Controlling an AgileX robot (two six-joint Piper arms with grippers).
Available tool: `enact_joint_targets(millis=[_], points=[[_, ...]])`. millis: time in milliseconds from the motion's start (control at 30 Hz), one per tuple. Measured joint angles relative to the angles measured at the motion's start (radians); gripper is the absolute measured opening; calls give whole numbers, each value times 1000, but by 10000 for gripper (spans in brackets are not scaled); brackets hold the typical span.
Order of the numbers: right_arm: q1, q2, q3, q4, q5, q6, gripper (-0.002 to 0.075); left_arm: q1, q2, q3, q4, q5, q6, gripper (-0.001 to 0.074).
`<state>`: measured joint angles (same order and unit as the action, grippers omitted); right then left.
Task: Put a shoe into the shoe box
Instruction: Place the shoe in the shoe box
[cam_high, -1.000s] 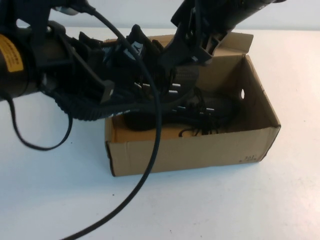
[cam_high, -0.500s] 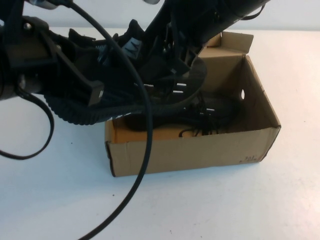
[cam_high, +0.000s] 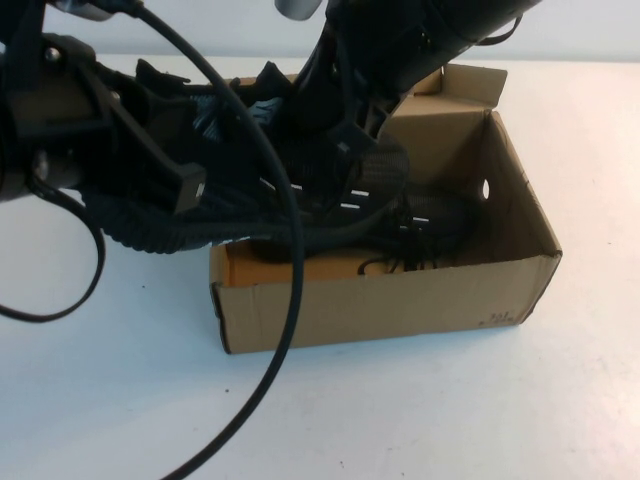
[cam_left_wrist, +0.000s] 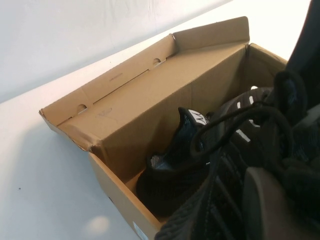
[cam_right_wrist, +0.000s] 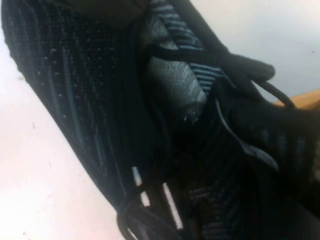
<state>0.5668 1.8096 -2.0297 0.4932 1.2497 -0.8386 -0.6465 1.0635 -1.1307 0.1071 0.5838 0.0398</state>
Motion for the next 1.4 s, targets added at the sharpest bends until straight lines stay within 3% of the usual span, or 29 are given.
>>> enact_joint_targets(millis=[133, 233, 333, 500, 600, 767, 933, 1200, 1400], points=[[0, 0, 0, -1, 0, 14, 35, 0, 0, 0, 0, 0, 0, 20], [0, 0, 0, -1, 0, 35, 71, 0, 0, 0, 0, 0, 0, 20], [0, 0, 0, 1, 0, 93, 175, 0, 0, 0, 0, 0, 0, 20], [0, -2, 0, 3, 0, 344, 431, 0, 0, 0, 0, -2, -12, 20], [2, -3, 0, -45, 0, 531, 511, 0, 0, 0, 0, -2, -56, 20], [2, -3, 0, -118, 4, 715, 533, 0, 0, 0, 8, -2, -119, 20], [2, -9, 0, -87, 4, 736, 531, 0, 0, 0, 39, -2, -132, 20], [2, -17, 0, -65, 4, 456, 491, 0, 0, 0, 44, -2, -132, 20], [2, -17, 0, -66, 4, 294, 516, 0, 0, 0, 44, -2, -132, 20]])
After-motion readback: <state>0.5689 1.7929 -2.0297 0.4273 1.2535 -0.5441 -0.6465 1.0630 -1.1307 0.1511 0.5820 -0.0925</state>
